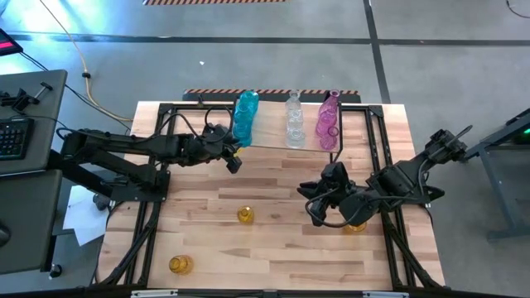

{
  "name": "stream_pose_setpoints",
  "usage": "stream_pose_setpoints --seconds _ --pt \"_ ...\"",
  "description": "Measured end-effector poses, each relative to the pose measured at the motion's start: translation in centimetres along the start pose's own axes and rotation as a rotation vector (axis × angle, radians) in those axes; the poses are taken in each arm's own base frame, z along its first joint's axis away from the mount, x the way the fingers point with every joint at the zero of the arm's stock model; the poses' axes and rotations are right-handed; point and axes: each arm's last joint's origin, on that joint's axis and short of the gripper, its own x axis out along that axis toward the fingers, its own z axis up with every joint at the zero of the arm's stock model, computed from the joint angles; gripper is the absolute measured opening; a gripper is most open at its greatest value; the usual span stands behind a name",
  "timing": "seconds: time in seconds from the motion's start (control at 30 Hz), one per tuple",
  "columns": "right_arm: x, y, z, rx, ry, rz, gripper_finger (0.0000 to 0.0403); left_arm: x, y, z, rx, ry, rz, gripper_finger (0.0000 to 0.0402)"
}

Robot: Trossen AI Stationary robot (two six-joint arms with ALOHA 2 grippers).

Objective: Sort vases onto shelf
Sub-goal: Put the blue vase on the shelf aligned with the other blue vases

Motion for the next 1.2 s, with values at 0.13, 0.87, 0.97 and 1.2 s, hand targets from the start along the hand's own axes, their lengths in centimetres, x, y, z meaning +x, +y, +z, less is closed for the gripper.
stream_pose_setpoints --seconds 0.13,0.87,0.97,1.2 --pt "0.00 0.00 0.00 0.000 0.000 0.000 0.0057 0.00 0.01 -0.01 0.000 0.000 0.001 0.0071" --pt "0.00 0.06 0.00 0.004 0.007 0.010 0.0057 -0.02 0.27 -0.33 0.024 0.021 0.050 0.0071" --pt "0.00 0.07 0.00 0.005 0.010 0.012 0.0057 -0.02 0.28 -0.33 0.027 0.021 0.054 0.0071" --pt "0.00 0.07 0.00 0.005 0.009 0.012 0.0057 -0.03 0.41 -0.27 0.036 0.001 0.102 0.0071"
